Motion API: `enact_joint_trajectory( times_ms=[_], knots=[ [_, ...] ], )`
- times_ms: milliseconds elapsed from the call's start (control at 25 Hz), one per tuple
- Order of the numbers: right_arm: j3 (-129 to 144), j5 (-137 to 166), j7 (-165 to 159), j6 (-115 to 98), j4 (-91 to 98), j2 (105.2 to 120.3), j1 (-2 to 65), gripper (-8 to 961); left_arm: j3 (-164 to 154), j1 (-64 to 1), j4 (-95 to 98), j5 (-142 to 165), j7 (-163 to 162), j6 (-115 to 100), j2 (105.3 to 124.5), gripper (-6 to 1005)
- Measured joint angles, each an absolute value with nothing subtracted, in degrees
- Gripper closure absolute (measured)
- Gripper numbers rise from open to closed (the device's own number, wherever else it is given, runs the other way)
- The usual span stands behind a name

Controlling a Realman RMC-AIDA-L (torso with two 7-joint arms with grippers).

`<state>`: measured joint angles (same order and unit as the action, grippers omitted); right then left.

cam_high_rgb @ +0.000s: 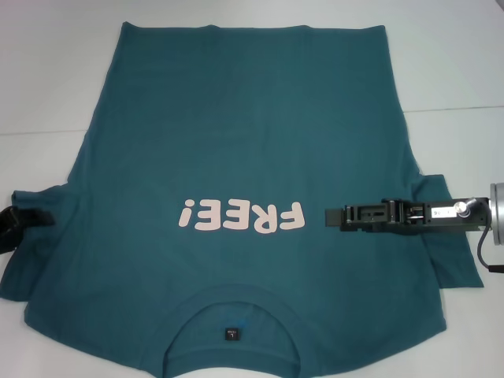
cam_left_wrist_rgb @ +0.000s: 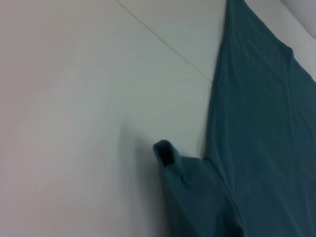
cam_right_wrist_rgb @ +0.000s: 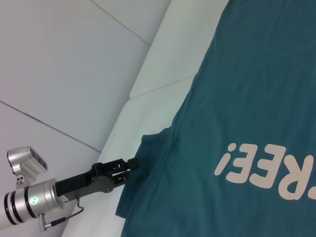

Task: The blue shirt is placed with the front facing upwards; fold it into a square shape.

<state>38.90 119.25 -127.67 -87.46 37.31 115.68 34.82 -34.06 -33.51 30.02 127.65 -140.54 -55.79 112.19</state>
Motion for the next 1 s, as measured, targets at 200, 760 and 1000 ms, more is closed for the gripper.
enact_joint_trajectory(
  times_ms=[200,760,1000],
  knots=[
    [38.7,119.2,-127.7,-87.7,37.3,115.49,34.8,359,-34.4,-33.4,30.6,127.9,-140.3,-55.4,112.35,544],
    [38.6,119.3,-128.1,-87.7,37.3,115.39,34.7,359,-34.9,-32.7,34.8,128.9,-140.4,-56.7,112.83,962],
    [38.6,119.3,-128.3,-87.6,37.3,115.31,34.8,359,-36.2,-34.5,36.8,133.8,-140.1,-56.3,111.38,983]
  ],
)
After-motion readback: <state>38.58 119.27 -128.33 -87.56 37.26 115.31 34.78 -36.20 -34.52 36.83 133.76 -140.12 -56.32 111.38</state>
